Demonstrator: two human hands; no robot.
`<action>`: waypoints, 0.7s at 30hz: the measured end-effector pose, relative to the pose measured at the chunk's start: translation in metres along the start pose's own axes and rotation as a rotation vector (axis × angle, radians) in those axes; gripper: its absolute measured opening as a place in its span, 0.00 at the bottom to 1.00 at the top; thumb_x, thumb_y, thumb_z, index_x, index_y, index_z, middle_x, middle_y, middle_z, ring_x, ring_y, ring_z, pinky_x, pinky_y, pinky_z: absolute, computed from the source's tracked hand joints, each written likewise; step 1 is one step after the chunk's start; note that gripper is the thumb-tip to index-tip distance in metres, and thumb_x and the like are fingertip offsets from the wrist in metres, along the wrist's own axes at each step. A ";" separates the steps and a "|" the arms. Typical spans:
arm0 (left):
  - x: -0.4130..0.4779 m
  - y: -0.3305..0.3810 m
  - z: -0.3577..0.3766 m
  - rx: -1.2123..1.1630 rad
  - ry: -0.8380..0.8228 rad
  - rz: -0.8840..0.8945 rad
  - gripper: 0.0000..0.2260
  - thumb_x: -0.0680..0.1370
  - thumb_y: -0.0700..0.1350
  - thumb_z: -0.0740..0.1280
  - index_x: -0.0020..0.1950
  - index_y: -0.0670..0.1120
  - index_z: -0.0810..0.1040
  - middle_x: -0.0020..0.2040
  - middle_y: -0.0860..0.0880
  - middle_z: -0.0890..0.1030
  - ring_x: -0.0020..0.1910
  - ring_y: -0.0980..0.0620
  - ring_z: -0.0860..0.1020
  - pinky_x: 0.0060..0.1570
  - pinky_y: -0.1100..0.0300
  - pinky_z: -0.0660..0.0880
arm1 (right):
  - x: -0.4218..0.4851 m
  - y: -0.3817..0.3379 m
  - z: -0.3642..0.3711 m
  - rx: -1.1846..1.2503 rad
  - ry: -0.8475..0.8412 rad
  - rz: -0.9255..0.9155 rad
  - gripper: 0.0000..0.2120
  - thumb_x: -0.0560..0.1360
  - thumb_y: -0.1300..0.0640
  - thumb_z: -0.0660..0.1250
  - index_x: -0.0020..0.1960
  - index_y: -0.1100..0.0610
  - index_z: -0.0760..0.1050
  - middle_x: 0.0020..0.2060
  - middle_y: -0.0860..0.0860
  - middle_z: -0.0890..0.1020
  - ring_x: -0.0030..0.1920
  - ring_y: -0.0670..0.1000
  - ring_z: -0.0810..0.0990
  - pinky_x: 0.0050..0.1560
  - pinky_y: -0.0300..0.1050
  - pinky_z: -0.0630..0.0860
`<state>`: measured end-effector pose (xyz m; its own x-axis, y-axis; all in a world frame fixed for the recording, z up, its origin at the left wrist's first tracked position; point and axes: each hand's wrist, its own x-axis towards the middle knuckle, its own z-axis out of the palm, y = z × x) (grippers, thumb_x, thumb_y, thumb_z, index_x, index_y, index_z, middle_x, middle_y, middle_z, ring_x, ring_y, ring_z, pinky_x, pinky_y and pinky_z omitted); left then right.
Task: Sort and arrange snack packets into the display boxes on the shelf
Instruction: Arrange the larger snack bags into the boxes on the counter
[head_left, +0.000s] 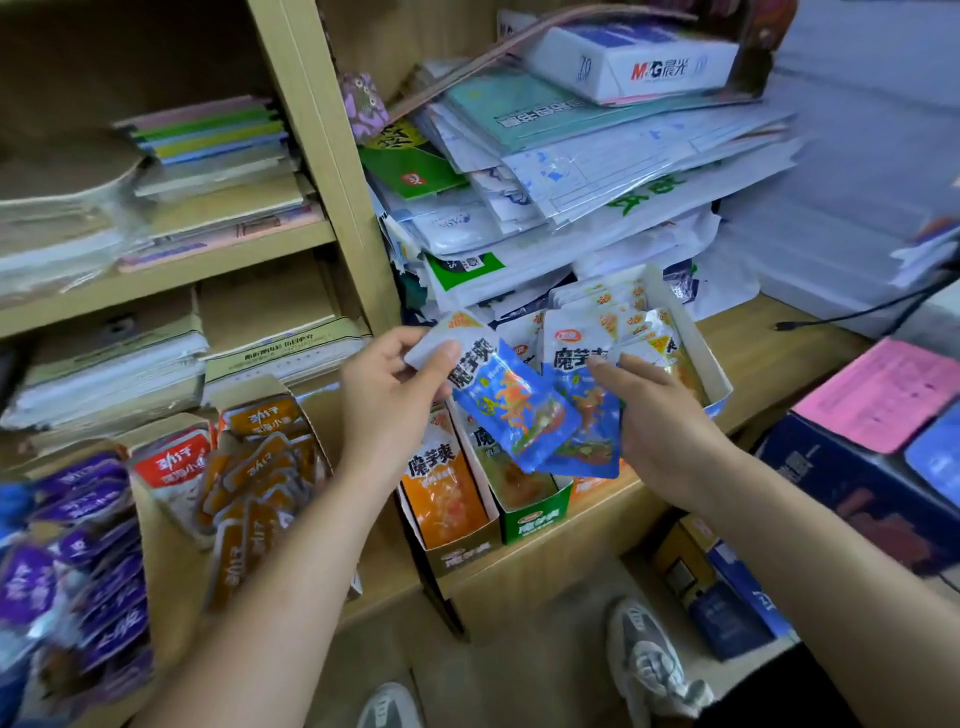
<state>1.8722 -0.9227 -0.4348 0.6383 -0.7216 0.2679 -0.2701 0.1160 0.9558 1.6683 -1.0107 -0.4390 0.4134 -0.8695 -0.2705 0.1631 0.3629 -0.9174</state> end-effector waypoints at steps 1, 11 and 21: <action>-0.004 0.001 0.006 0.007 -0.029 0.004 0.04 0.77 0.39 0.74 0.46 0.48 0.82 0.41 0.45 0.86 0.32 0.53 0.81 0.37 0.58 0.80 | -0.005 0.000 0.003 -0.013 -0.066 -0.006 0.05 0.78 0.56 0.70 0.51 0.56 0.75 0.42 0.50 0.87 0.47 0.54 0.86 0.52 0.56 0.80; -0.007 -0.006 0.029 0.269 -0.140 0.289 0.14 0.76 0.45 0.76 0.60 0.53 0.80 0.52 0.55 0.81 0.50 0.55 0.79 0.45 0.61 0.79 | -0.011 0.015 -0.006 -0.536 -0.169 -0.314 0.04 0.78 0.63 0.70 0.49 0.58 0.75 0.35 0.55 0.80 0.39 0.61 0.81 0.41 0.62 0.82; -0.032 -0.013 0.080 0.744 -0.613 0.568 0.20 0.79 0.54 0.69 0.70 0.54 0.77 0.66 0.58 0.77 0.66 0.55 0.67 0.66 0.55 0.64 | 0.002 -0.026 -0.093 -0.237 0.365 -0.383 0.08 0.79 0.64 0.68 0.58 0.59 0.78 0.44 0.54 0.86 0.40 0.51 0.86 0.38 0.52 0.82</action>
<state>1.7973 -0.9557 -0.4659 -0.1224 -0.9317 0.3420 -0.9043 0.2467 0.3483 1.5817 -1.0531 -0.4427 0.0221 -0.9985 0.0491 0.0173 -0.0488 -0.9987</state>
